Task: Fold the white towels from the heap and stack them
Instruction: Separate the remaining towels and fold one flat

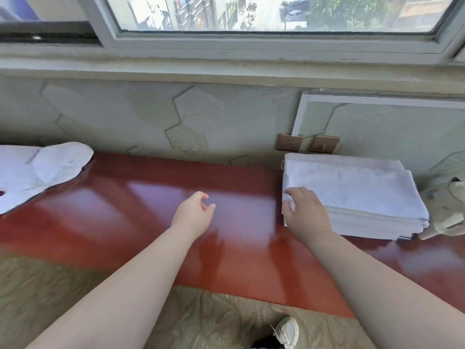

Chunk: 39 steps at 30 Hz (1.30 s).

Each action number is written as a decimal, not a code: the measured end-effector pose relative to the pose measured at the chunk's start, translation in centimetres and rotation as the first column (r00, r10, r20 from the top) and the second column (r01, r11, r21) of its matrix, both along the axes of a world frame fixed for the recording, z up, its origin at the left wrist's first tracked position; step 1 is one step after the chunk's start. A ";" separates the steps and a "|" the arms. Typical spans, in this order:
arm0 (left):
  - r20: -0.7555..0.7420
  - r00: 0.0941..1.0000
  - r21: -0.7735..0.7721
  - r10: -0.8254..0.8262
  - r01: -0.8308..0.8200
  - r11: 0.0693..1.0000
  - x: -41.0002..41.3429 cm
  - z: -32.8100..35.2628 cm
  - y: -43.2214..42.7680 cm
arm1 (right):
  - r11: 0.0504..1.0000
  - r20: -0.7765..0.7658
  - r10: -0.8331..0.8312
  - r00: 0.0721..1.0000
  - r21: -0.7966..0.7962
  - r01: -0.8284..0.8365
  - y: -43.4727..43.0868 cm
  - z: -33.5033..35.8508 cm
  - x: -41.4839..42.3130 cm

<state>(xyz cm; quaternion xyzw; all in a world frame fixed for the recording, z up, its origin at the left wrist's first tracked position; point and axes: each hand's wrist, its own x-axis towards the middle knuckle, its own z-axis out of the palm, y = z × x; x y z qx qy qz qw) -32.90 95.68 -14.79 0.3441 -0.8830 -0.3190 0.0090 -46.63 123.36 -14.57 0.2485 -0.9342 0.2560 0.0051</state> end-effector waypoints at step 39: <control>0.072 0.905 0.053 0.418 -0.422 0.905 30.1 3.0 -57.0 | 0.904 0.337 0.346 0.876 0.130 -0.407 -67.4 -0.4 20.1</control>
